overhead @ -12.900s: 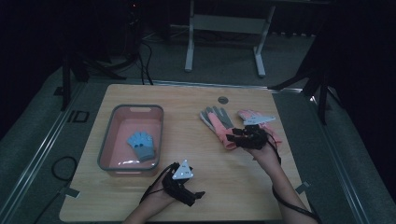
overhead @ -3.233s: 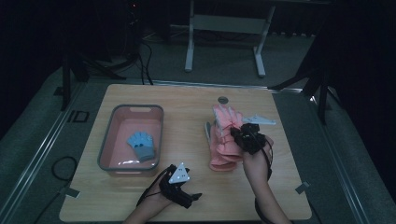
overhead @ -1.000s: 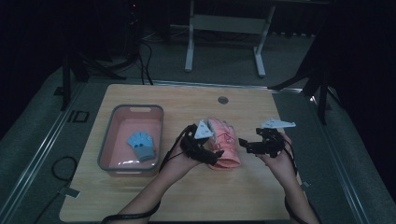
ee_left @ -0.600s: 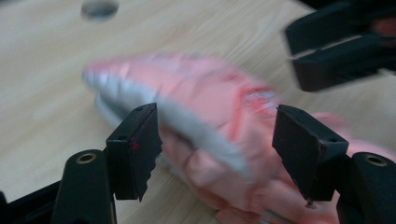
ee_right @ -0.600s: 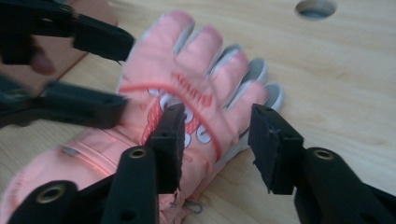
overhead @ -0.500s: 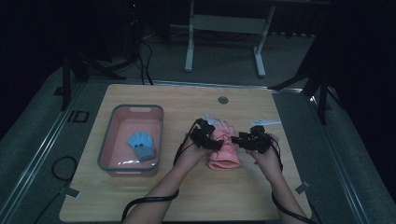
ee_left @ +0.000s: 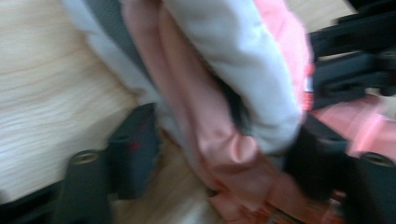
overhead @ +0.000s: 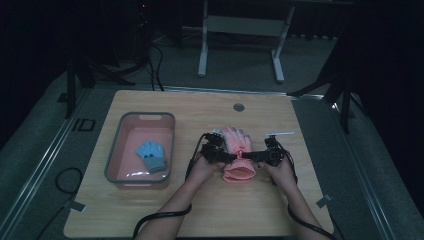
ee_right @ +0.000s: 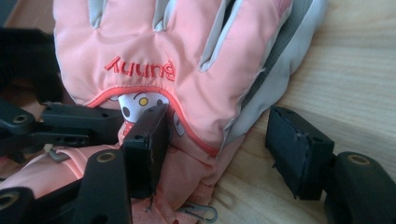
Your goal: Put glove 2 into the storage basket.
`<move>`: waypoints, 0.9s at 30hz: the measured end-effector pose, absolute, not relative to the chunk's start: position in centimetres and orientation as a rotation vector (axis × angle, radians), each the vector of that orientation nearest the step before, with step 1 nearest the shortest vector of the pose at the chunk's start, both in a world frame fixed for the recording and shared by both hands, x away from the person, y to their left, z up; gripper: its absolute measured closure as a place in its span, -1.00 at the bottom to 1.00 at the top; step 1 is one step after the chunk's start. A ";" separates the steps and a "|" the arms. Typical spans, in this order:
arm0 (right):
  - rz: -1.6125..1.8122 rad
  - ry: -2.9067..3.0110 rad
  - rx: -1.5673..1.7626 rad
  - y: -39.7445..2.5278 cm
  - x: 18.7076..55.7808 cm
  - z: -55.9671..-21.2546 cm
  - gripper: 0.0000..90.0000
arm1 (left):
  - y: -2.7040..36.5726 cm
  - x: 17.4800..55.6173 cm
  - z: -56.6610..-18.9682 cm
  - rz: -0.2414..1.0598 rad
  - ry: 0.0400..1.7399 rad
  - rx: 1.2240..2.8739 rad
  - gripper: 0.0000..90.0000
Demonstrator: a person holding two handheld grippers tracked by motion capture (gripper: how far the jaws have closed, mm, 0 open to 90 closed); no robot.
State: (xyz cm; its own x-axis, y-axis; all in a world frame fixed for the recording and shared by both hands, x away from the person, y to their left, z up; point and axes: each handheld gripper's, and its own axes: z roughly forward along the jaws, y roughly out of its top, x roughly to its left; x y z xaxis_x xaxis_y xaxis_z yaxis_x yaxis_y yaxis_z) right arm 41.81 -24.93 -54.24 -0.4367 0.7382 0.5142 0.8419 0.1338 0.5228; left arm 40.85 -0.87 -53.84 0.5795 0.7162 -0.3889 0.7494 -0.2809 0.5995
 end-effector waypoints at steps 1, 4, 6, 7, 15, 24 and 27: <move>-1.192 -2.249 -1.581 -25.0 41.9 -54.5 -0.11 | -0.9 40.9 -53.8 -0.055 1.166 2.036 -0.20; -1.226 -2.196 -1.553 -25.1 42.0 -55.0 0.09 | -0.5 41.2 -54.2 -0.135 1.157 2.007 -0.04; -1.226 -2.187 -1.548 -25.0 42.0 -54.9 0.20 | -0.4 41.2 -54.3 -0.159 1.145 1.995 0.10; -1.226 -2.193 -1.544 -24.9 41.9 -54.8 0.27 | -0.4 41.2 -54.3 -0.165 1.142 1.993 0.17; -1.237 -2.276 -1.566 -23.9 40.9 -53.3 0.65 | -0.2 41.0 -53.3 -0.203 1.127 1.984 0.53; -1.269 -2.323 -1.559 -23.1 40.2 -51.3 0.67 | 0.5 40.5 -51.3 -0.191 1.108 1.987 0.54; -1.297 -2.325 -1.539 -22.5 39.9 -49.9 0.67 | 1.3 40.1 -49.7 -0.167 1.095 1.993 0.54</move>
